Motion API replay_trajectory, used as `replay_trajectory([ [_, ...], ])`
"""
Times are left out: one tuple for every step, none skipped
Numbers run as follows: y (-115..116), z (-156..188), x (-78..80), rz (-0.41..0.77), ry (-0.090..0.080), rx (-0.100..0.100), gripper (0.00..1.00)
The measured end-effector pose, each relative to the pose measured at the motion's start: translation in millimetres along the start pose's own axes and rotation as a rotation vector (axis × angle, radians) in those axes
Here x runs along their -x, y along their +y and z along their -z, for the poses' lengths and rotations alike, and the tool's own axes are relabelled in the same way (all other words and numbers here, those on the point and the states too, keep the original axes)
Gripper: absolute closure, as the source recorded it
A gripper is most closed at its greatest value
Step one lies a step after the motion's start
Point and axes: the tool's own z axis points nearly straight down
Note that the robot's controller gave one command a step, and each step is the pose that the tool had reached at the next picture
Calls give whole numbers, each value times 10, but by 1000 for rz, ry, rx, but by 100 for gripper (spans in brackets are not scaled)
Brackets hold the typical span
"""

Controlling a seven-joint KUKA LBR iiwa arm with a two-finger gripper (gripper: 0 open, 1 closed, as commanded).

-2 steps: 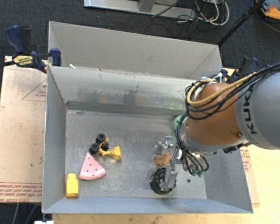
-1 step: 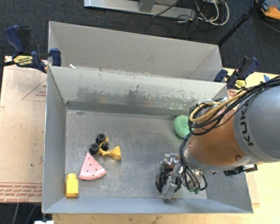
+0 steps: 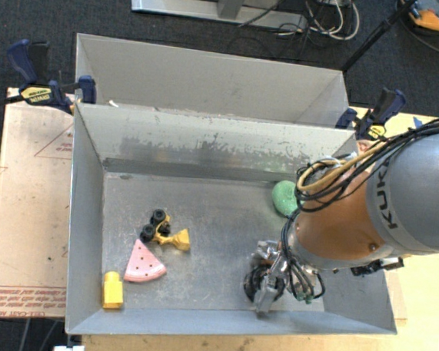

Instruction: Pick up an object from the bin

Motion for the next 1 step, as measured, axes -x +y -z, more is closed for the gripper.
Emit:
replay_trajectory([
  [-402,35,132,102,-3,1,100],
])
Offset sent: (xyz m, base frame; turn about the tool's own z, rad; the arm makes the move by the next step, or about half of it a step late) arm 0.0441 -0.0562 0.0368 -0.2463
